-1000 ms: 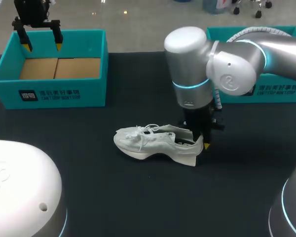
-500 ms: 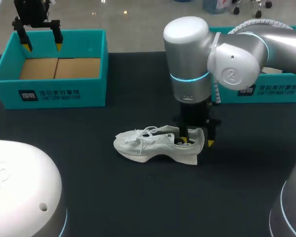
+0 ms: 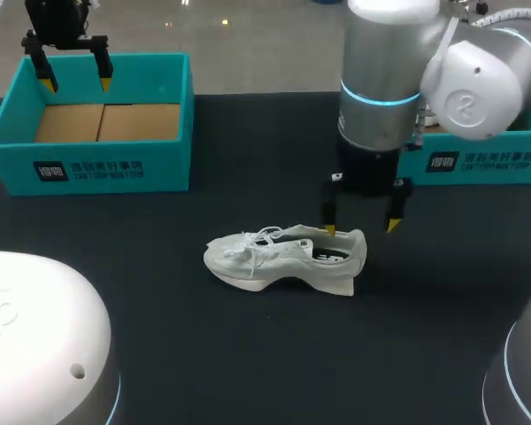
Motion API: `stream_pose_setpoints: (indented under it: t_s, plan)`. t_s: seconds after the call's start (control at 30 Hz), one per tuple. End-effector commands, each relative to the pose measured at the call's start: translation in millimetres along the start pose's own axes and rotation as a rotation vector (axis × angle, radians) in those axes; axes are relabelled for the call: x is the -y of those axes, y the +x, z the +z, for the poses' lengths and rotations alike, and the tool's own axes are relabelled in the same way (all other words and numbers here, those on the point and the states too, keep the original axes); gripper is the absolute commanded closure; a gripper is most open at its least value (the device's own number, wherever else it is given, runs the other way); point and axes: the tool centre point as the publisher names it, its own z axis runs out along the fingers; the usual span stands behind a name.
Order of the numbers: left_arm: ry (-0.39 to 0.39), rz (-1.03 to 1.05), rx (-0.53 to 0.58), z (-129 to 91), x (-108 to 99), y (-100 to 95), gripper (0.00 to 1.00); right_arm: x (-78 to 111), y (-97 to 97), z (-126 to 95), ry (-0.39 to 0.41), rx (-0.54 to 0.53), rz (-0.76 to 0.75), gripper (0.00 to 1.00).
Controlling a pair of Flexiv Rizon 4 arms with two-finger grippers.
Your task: Take the shoe out of the shoebox, open the shoe tongue, remove and reinsert the insole, then place the shoe into the shoebox
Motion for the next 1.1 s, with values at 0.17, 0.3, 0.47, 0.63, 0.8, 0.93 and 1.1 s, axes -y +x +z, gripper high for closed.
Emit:
stream_pose_setpoints:
  t_s: [0.17, 0.3, 0.47, 0.63, 0.8, 0.93, 1.1]
  plan:
    - [0.000, -0.001, 0.001, 0, 0, 0.3, 0.00, 2.0, -7.2, 3, -0.005, -0.137, -0.147, 0.00]
    - [0.000, -0.001, 0.001, 0, 0, 0.3, 0.00, 2.0, -7.2, 3, -0.005, -0.137, -0.147, 0.00]
    - [0.000, -0.001, 0.001, 0, 0, 0.3, 0.00, -12.4, -8.5, -1, -0.141, -0.076, -0.517, 0.00]
    - [0.000, -0.001, 0.001, 0, 0, 0.3, 0.00, -23.5, -14.7, -14, -0.401, -0.115, -1.142, 0.00]
    - [0.000, -0.001, 0.001, 0, 0, 0.3, 0.00, -34.6, -26.4, -18, -0.446, -0.123, -1.461, 0.00]
    - [0.000, -0.001, 0.001, 0, 0, 0.3, 0.00, -34.6, -26.4, -18, -0.446, -0.123, -1.461, 0.00]
    - [0.000, -0.001, 0.001, 0, 0, 0.3, 0.00, -34.6, -26.4, -18, -0.446, -0.123, -1.461, 0.00]
